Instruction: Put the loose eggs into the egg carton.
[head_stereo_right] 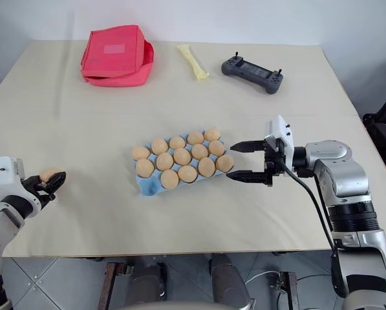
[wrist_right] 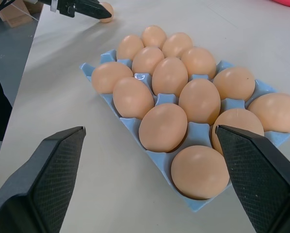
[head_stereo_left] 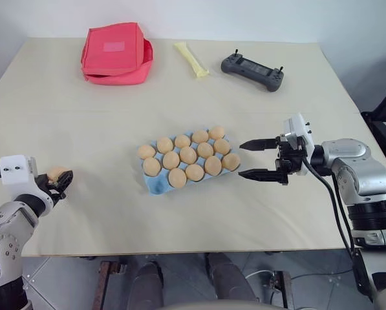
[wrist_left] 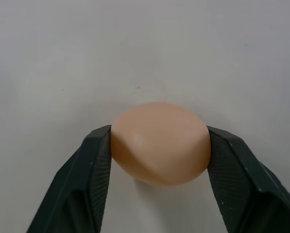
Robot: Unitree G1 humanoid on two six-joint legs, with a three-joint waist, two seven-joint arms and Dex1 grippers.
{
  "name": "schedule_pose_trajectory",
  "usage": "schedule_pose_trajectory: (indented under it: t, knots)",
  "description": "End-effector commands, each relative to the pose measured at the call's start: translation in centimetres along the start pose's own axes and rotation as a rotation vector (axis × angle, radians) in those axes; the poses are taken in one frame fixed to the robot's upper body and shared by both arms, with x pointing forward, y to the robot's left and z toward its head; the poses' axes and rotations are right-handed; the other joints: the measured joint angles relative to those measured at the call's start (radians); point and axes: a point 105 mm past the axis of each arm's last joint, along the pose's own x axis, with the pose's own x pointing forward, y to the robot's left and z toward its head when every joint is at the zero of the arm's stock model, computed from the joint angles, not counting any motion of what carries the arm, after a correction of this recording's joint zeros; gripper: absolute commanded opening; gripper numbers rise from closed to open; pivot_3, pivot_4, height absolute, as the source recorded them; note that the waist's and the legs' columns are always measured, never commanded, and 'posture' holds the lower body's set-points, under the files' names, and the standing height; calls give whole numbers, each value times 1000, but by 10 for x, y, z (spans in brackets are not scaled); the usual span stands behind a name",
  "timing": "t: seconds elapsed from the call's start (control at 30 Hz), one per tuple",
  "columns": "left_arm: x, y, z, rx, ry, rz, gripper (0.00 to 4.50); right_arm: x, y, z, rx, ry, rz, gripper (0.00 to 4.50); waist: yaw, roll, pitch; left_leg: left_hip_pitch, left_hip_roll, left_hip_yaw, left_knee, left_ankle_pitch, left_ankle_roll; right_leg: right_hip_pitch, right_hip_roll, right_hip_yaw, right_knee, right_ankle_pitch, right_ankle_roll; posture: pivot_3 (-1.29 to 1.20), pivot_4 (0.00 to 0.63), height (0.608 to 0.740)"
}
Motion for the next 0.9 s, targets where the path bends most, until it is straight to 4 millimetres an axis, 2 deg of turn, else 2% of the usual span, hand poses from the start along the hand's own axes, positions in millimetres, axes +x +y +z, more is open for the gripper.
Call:
schedule_pose_trajectory:
  t: [0.03, 0.13, 0.23, 0.33, 0.47, 0.53, 0.7, 0.9]
  knots:
    - [-4, -4, 17, 24, -75, -23, 2387, -11, -2, 14, -48, -23, -30, 4500, 0, 0, 0, 0, 0, 0, 0, 0, 0, 0, 0, 0, 0, 0, 0, 0, 150, 740]
    - [-3, -16, 22, 22, -118, -111, 2309, -11, -3, 14, -50, -25, -39, 4500, 0, 0, 0, 0, 0, 0, 0, 0, 0, 0, 0, 0, 0, 0, 0, 0, 150, 740]
    - [-5, -37, 33, 35, -189, -227, 2309, -12, -2, 14, -52, -28, -45, 4500, 1, 0, 0, 0, 0, 0, -1, 0, 0, 0, 0, 0, 0, 0, 0, 0, 150, 740]
    - [-9, -80, 43, 51, -227, -445, 2309, -12, -3, 14, -53, -34, -59, 4500, 5, 0, 0, 0, 0, 0, 0, 0, 0, 0, 0, 0, 0, 0, 0, 0, 150, 740]
    - [-15, -121, 46, 98, -220, -675, 2309, -14, 0, 13, -54, -40, -80, 4500, 12, 0, 0, 0, 0, 0, 0, 0, 0, 0, 0, 0, 0, 0, 1, 0, 150, 740]
    - [-18, -135, 45, 121, -208, -765, 2309, -16, 1, 12, -53, -42, -94, 4500, 13, 0, 0, 0, 0, 0, 0, 0, 0, 0, 0, 0, 0, 0, 1, 0, 150, 740]
    - [-24, -158, 38, 172, -145, -954, 2309, -20, 5, 9, -48, -45, -127, 4500, 10, 0, 0, 0, 0, 0, 0, 0, 0, 0, 0, 0, 0, 0, 1, 0, 150, 740]
    - [-26, -175, 28, 225, -62, -1100, 2309, -21, 8, 7, -42, -52, -157, 4500, 12, 0, 0, 0, 0, 0, 0, 0, 0, 0, 0, 0, 0, 0, 0, 0, 150, 740]
